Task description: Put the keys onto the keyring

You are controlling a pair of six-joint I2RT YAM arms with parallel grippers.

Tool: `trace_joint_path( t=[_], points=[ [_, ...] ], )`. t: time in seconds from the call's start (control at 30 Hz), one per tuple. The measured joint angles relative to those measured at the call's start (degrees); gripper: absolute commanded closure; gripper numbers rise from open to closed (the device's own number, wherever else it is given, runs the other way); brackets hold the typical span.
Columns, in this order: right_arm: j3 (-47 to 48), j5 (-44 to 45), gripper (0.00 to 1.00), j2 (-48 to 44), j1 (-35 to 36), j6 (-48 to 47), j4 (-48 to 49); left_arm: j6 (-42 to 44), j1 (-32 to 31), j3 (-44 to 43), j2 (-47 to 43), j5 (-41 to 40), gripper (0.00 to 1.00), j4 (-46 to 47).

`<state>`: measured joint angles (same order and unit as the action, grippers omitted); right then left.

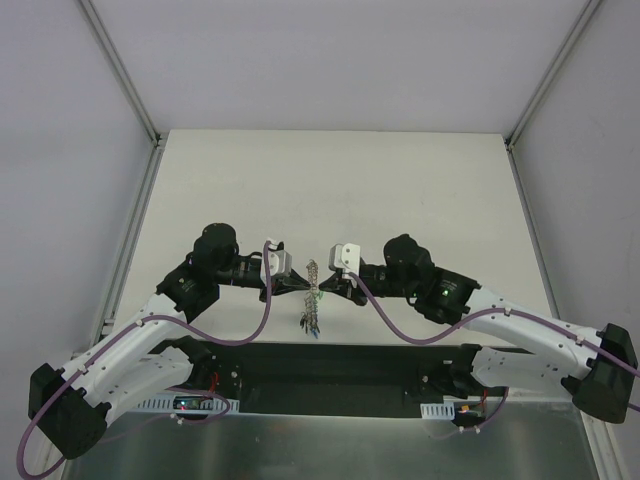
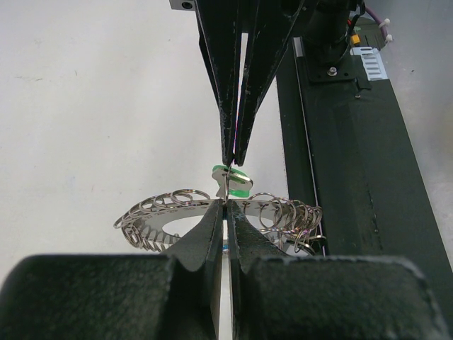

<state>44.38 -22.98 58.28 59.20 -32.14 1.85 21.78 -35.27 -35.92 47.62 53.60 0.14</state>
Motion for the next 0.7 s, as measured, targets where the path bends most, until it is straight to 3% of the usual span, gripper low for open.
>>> trace_joint_path(
  t=[0.7],
  points=[
    [0.0,-0.46,0.99,0.24,0.22,0.76,-0.52,-0.2,-1.2,0.0,2.38,1.33,1.0,-0.15]
  ],
)
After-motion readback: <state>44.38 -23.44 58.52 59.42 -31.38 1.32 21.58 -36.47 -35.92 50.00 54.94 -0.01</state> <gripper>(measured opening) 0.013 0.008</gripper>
